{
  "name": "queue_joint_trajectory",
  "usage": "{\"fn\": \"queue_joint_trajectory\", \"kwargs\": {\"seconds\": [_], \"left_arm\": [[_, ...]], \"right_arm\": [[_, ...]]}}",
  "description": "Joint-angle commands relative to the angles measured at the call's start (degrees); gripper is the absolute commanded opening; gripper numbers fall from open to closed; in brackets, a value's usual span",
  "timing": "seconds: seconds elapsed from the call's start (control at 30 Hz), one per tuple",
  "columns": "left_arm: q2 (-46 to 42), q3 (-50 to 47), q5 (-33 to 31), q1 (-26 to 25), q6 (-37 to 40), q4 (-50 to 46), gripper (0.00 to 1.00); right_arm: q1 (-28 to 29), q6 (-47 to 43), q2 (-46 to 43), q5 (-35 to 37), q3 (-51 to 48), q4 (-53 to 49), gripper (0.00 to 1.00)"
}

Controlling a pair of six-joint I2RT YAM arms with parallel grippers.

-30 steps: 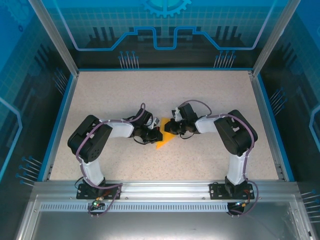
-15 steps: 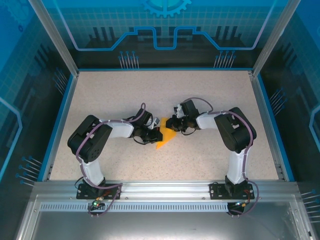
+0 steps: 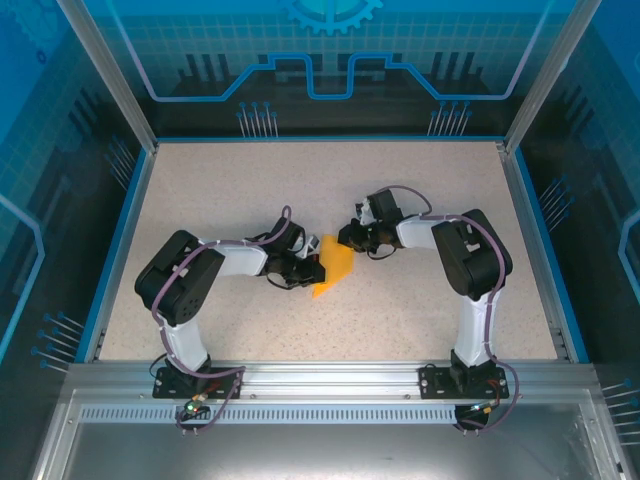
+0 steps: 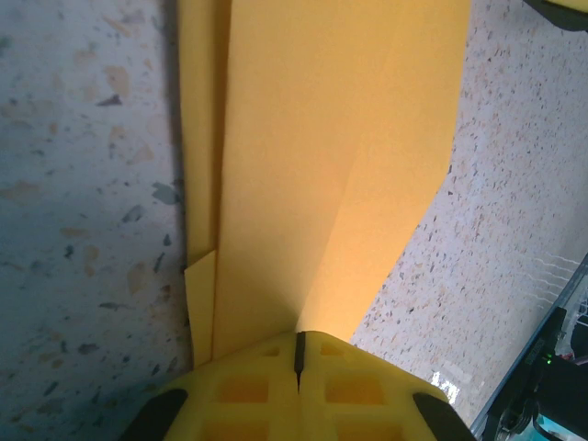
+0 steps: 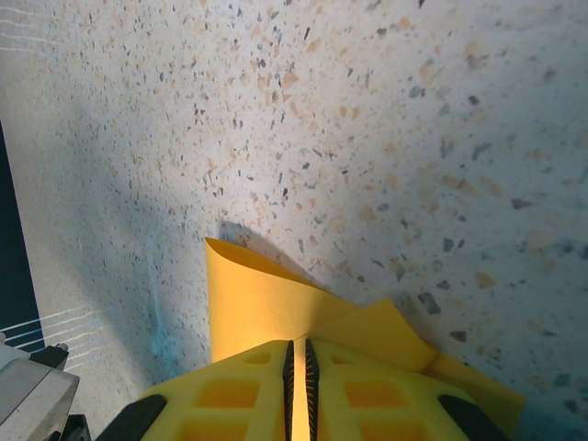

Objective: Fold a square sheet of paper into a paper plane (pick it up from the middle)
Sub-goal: Fourth fold the wing at the center of the table.

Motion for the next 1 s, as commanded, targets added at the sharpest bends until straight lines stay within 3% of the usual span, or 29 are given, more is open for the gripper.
{"fn": "queue_joint_trajectory", "kwargs": {"seconds": [0.0, 0.57, 0.97], "left_arm": [[3.81, -3.85, -8.22, 0.61, 1.54, -9.78, 0.0], [4.08, -3.84, -7.73, 0.53, 1.5, -9.48, 0.0], [4.1, -3.29, -7.6, 0.55, 1.42, -9.85, 0.0]], "right_arm": [[-3.06, -2.31, 2.79, 4.69, 1.68, -1.27, 0.15], [-6.17, -4.82, 2.84, 3.02, 5.71, -1.9, 0.16], [-3.56, -4.97, -8.14, 0.39, 1.66, -2.37, 0.16]]}}
